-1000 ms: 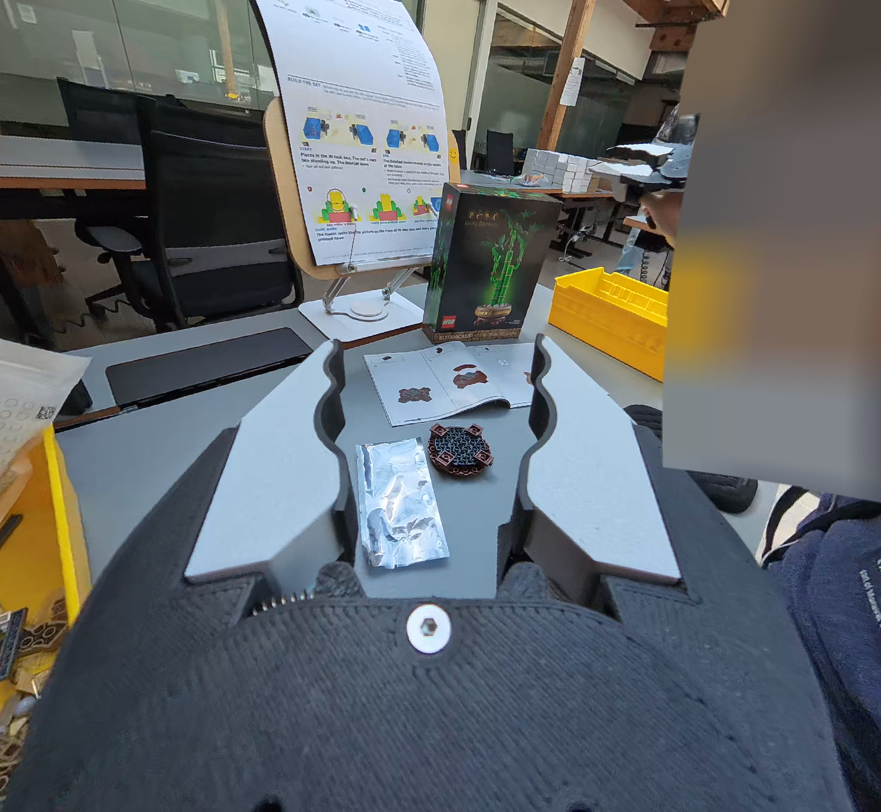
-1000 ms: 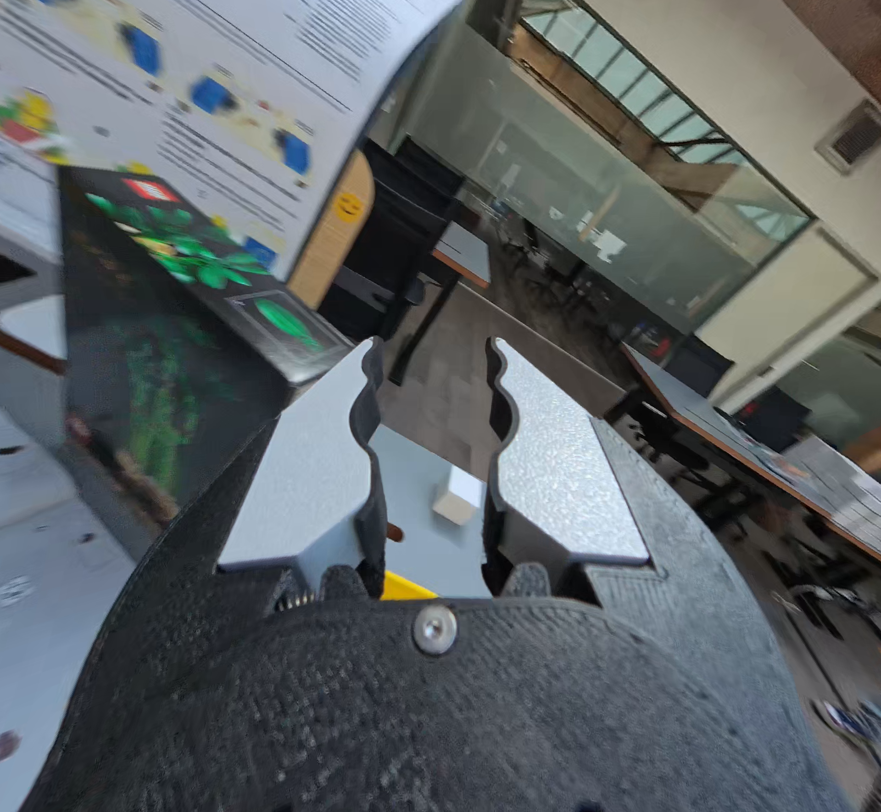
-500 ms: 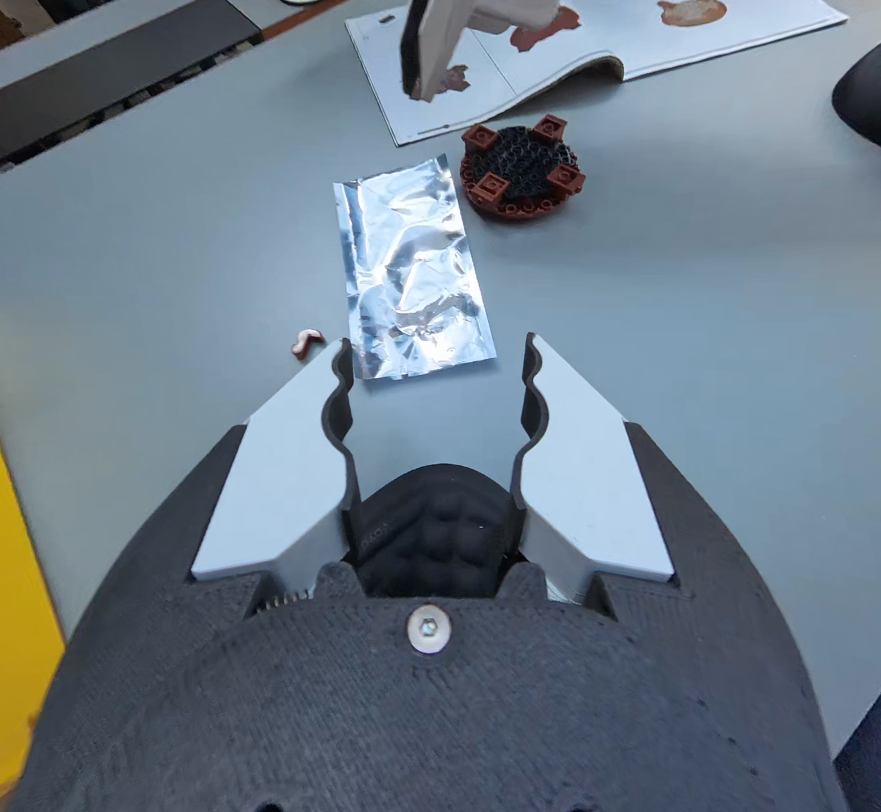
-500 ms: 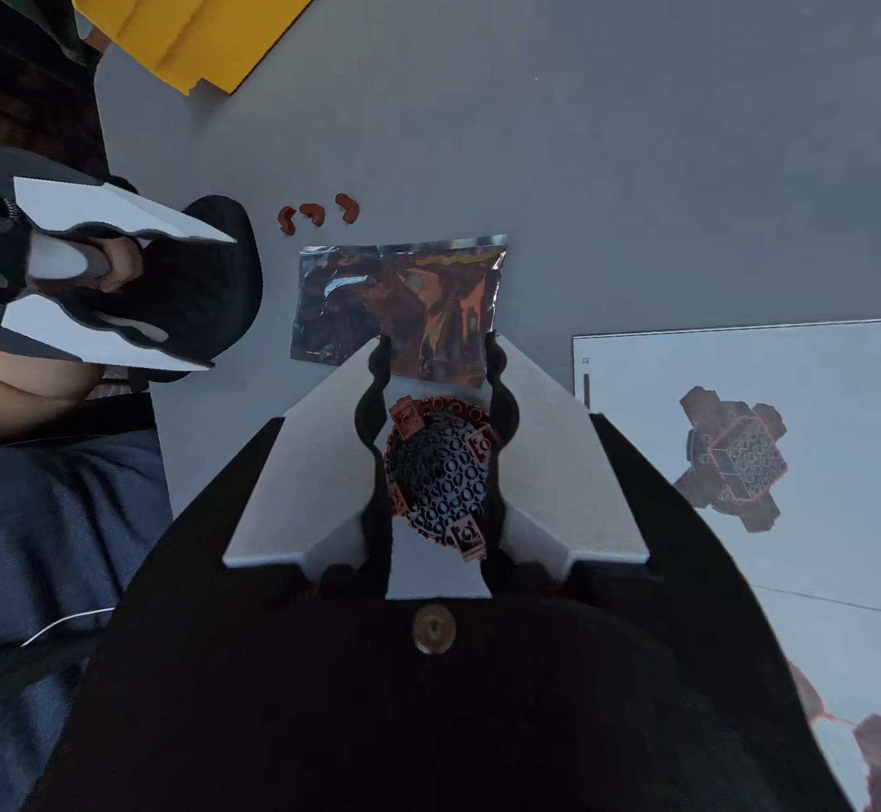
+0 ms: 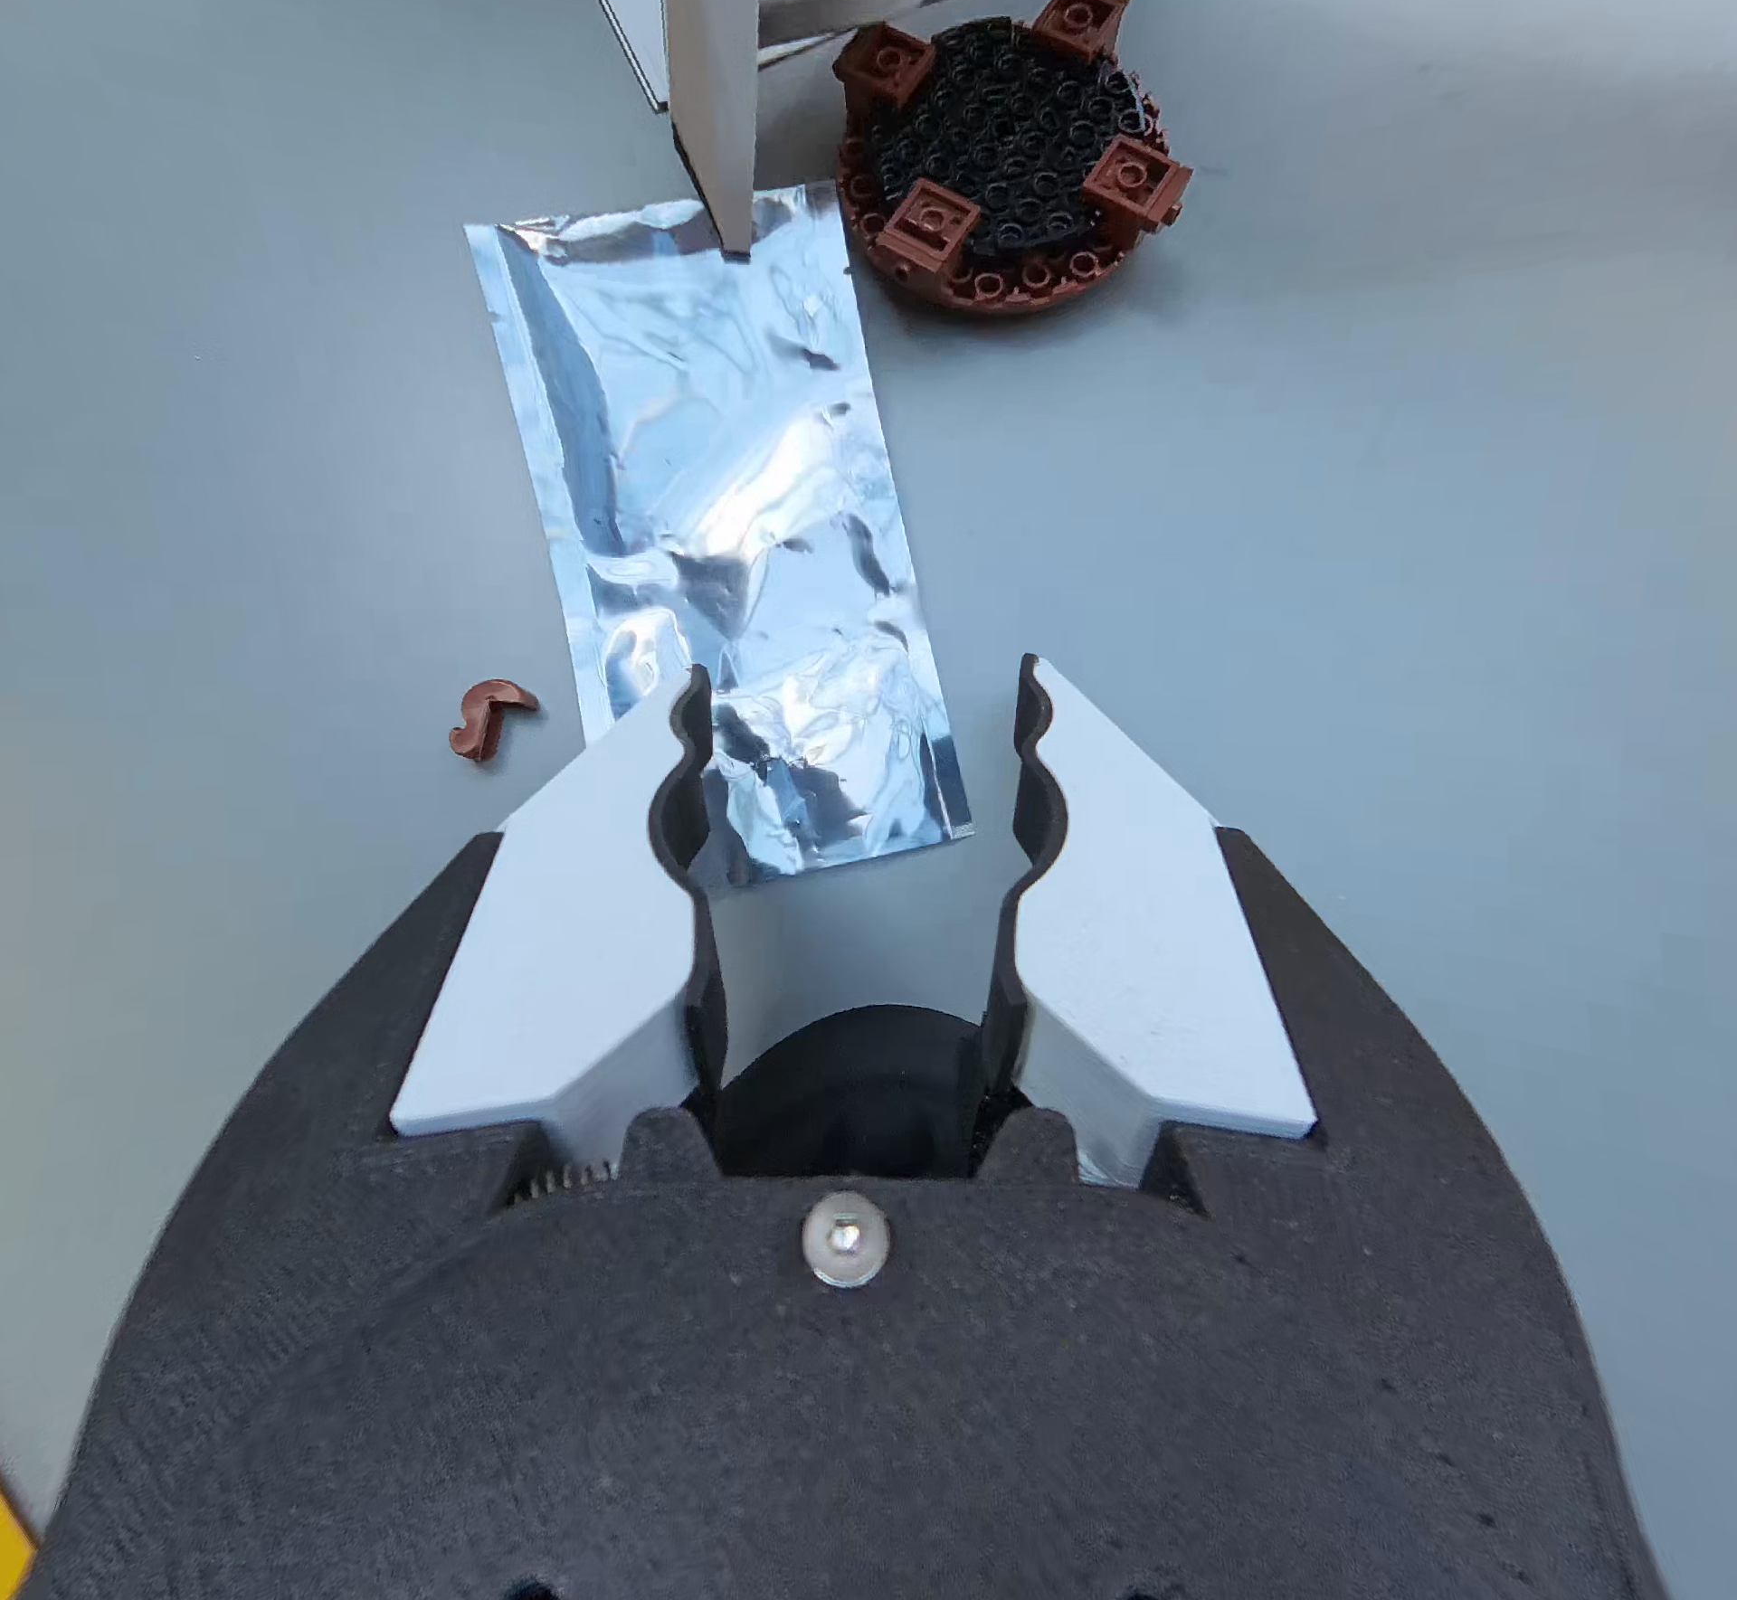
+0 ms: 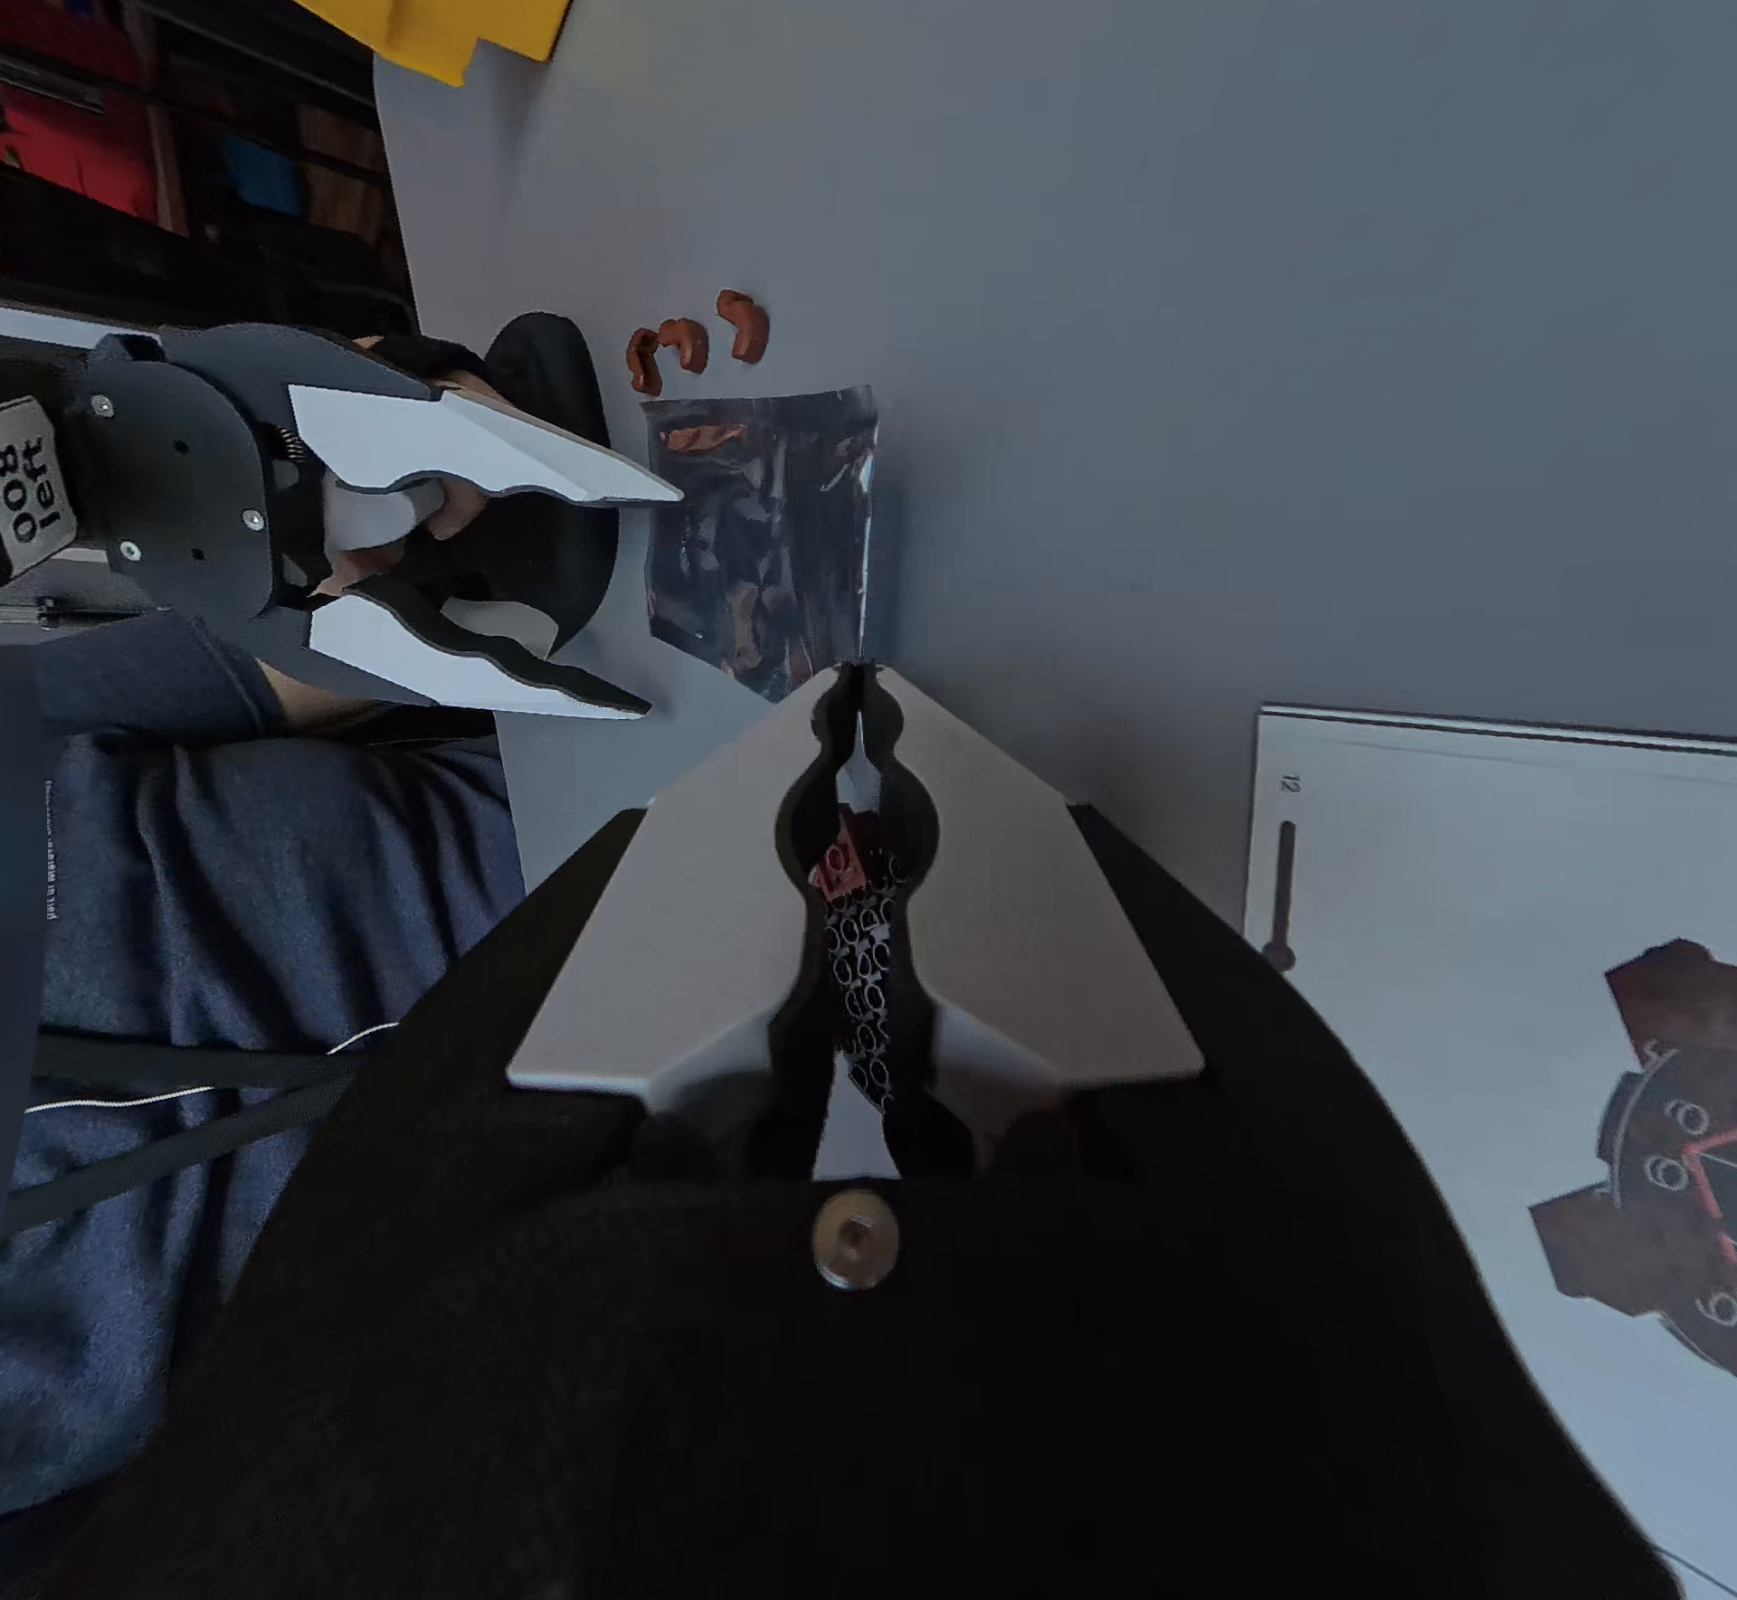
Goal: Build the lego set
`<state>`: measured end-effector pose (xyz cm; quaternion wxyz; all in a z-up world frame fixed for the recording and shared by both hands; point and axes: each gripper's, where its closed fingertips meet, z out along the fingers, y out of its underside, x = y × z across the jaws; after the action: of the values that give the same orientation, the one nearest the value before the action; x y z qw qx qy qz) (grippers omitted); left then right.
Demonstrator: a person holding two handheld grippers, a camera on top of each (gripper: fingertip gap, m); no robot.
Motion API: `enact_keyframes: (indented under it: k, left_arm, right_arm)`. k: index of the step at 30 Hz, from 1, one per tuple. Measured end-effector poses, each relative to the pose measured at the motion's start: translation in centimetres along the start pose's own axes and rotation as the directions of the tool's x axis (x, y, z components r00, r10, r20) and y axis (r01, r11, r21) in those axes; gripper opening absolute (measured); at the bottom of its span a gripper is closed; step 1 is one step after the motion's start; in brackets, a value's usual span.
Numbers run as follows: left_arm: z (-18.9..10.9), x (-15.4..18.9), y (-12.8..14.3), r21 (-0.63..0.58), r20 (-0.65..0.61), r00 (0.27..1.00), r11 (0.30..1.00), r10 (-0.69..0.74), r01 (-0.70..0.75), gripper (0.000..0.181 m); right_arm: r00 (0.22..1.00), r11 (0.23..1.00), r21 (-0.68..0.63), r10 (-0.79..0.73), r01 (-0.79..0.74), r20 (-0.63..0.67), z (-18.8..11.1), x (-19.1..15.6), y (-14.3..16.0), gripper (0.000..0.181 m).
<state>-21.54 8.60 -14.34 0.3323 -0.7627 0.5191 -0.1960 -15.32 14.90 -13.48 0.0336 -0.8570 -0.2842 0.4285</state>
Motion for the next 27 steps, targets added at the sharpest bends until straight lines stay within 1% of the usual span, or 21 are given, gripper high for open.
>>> enact_keyframes:
  k: [1, 4, 5, 7, 9, 11, 13, 15, 17, 18, 21, 23, 24, 27]
  left_arm:
    - [-0.5, -0.2, -0.5, 0.034, 0.003, 1.000, 0.999, -0.012, 0.012, 0.065]
    - [-3.4, -1.1, -2.5, 0.184, 0.022, 0.998, 0.981, -0.065, 0.060, 0.067]
    - [-4.8, -1.4, -3.3, 0.242, 0.029, 0.996, 0.967, -0.086, 0.077, 0.069]
    - [-7.8, -2.4, -4.6, 0.355, 0.054, 0.990, 0.929, -0.130, 0.102, 0.071]
    - [-10.7, -3.9, -5.8, 0.458, 0.092, 0.981, 0.882, -0.169, 0.109, 0.074]
    - [-13.1, -4.9, -7.4, 0.550, 0.081, 0.980, 0.828, -0.184, 0.110, 0.071]
    - [-14.6, -5.3, -9.7, 0.612, 0.009, 0.984, 0.779, -0.177, 0.135, 0.068]
    - [-15.8, -4.7, -12.9, 0.652, -0.091, 0.988, 0.743, -0.123, 0.153, 0.065]
    - [-17.3, -2.9, -17.0, 0.690, -0.193, 0.981, 0.708, -0.021, 0.151, 0.054]
    - [-17.9, -2.3, -19.0, 0.705, -0.202, 0.979, 0.696, 0.019, 0.132, 0.051]
    - [-20.2, 0.1, -25.0, 0.752, -0.191, 0.968, 0.658, 0.162, 0.039, 0.045]
    - [-22.2, 1.7, -28.4, 0.783, -0.163, 0.955, 0.622, 0.248, -0.028, 0.033]
    - [-23.1, 2.5, -29.8, 0.796, -0.136, 0.949, 0.602, 0.283, -0.065, 0.024]
    - [-26.0, 4.8, -33.1, 0.839, -0.067, 0.929, 0.524, 0.364, -0.145, 0.008]
  right_arm:
    - [1.000, 0.999, 0.031, -0.023, 0.022, 0.007, -0.3, -0.5, -0.3, 0.000]
    - [0.993, 0.981, 0.159, -0.114, 0.114, -0.009, -2.2, -2.5, -1.1, 0.000]
    - [0.988, 0.964, 0.218, -0.156, 0.155, -0.011, -3.1, -3.6, -1.3, 0.000]
    - [0.969, 0.898, 0.365, -0.245, 0.244, -0.045, -5.6, -6.0, -1.8, 0.000]
    - [0.937, 0.795, 0.503, -0.334, 0.340, -0.105, -8.7, -8.5, -1.8, 0.000]
    - [0.899, 0.673, 0.607, -0.396, 0.423, -0.188, -11.9, -11.0, -1.3, 0.000]
    - [0.870, 0.561, 0.677, -0.412, 0.476, -0.271, -15.4, -13.3, -0.6, 0.000]
    - [0.845, 0.469, 0.714, -0.406, 0.519, -0.348, -18.8, -15.8, 0.2, 0.000]
    - [0.810, 0.383, 0.729, -0.420, 0.567, -0.409, -21.8, -19.0, 1.1, 0.000]
    - [0.788, 0.355, 0.720, -0.431, 0.596, -0.440, -23.0, -20.7, 1.6, 0.000]
    - [0.707, 0.295, 0.653, -0.429, 0.698, -0.562, -26.1, -25.3, 3.0, 0.000]
    - [0.643, 0.253, 0.598, -0.428, 0.760, -0.635, -28.0, -28.6, 4.0, 0.000]
    - [0.605, 0.231, 0.566, -0.427, 0.792, -0.672, -28.9, -30.3, 4.5, 0.000]
    - [0.480, 0.177, 0.448, -0.417, 0.876, -0.772, -31.3, -34.5, 6.3, 0.000]
